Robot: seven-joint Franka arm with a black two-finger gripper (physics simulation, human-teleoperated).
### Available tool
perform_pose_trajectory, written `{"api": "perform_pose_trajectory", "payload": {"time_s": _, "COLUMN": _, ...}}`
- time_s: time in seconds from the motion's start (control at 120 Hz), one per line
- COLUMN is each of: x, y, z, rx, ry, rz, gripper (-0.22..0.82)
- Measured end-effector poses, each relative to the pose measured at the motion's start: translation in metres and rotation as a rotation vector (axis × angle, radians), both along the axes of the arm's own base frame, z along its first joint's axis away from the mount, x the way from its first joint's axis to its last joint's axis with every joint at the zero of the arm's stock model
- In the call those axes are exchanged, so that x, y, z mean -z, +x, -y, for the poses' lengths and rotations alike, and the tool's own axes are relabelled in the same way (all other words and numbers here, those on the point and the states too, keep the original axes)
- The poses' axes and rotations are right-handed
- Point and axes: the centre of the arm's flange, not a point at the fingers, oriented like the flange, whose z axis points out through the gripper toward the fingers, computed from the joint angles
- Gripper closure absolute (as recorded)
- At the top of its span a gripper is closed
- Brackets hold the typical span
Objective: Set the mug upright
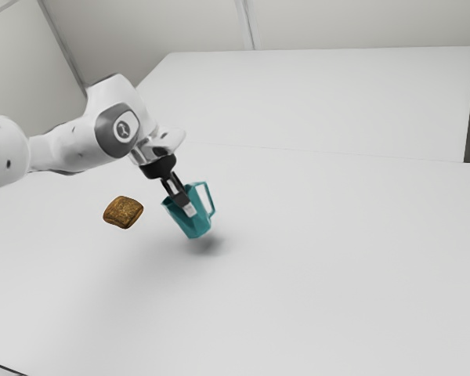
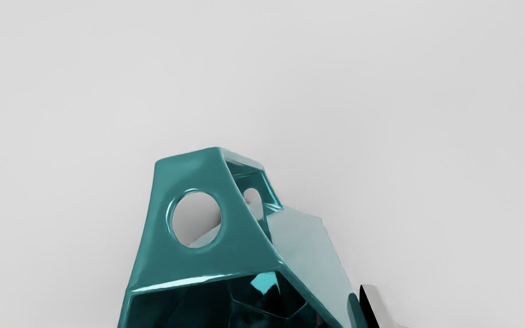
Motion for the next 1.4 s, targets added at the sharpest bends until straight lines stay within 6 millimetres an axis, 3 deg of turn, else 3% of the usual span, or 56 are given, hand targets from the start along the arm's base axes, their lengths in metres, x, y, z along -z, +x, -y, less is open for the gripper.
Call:
{"api": "perform_pose_trajectory", "payload": {"time_s": 0.125, "x": 0.007, "y": -0.002, "z": 0.006, "rx": -0.015, "ry": 0.153, "rz": 0.007, "gripper": 0.78}}
{"api": "perform_pose_trajectory", "payload": {"time_s": 0.292, "x": 0.022, "y": -0.012, "z": 0.001, "rx": -0.119, "ry": 0.226, "rz": 0.004, "gripper": 0.78}}
{"api": "perform_pose_trajectory", "payload": {"time_s": 0.525, "x": 0.03, "y": -0.028, "z": -0.001, "rx": -0.258, "ry": 0.257, "rz": 0.01, "gripper": 0.78}}
{"api": "perform_pose_trajectory", "payload": {"time_s": 1.033, "x": 0.06, "y": -0.032, "z": 0.003, "rx": -0.431, "ry": 0.251, "rz": -0.009, "gripper": 0.78}}
{"api": "perform_pose_trajectory", "payload": {"time_s": 1.167, "x": 0.06, "y": -0.033, "z": 0.006, "rx": -0.452, "ry": 0.243, "rz": -0.009, "gripper": 0.63}}
{"api": "perform_pose_trajectory", "payload": {"time_s": 1.308, "x": 0.054, "y": -0.033, "z": 0.01, "rx": -0.461, "ry": 0.239, "rz": 0.0, "gripper": 0.36}}
{"api": "perform_pose_trajectory", "payload": {"time_s": 1.4, "x": 0.039, "y": -0.035, "z": 0.013, "rx": -0.467, "ry": 0.241, "rz": 0.023, "gripper": 0.23}}
